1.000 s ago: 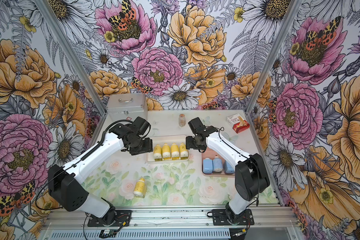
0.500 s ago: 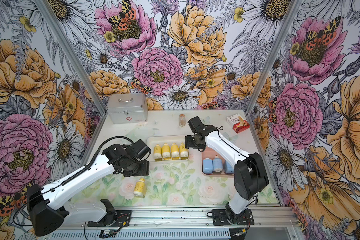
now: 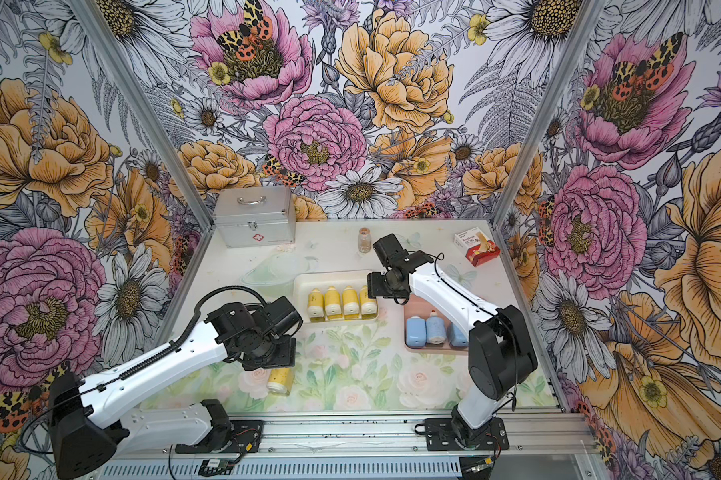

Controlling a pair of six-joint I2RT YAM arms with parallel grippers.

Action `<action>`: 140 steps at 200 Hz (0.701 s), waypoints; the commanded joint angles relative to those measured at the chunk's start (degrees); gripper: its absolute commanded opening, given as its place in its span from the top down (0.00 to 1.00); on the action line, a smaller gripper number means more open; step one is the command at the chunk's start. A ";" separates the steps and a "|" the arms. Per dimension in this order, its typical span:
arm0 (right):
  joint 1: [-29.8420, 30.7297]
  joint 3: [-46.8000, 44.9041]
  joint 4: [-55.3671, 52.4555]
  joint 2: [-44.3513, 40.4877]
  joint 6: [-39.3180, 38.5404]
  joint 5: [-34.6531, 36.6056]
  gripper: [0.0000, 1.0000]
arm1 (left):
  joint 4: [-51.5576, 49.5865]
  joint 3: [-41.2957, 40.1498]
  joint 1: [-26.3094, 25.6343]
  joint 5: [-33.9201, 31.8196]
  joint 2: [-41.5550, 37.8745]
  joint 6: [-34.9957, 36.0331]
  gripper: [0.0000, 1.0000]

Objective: Place the pencil sharpeners by color into the storage box
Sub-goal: Pick up the pencil sharpener from the center of the board.

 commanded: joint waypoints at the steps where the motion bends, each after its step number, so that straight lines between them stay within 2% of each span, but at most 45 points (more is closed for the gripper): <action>1: 0.61 2.01 0.56 1.12 -0.58 -0.06 0.30 | 0.03 -0.54 -0.64 -0.89 0.44 -1.64 0.27; 140: 1.09 2.88 0.75 2.55 -0.54 0.06 0.30 | 4.53 -7.77 0.43 2.37 1.34 -1.99 0.27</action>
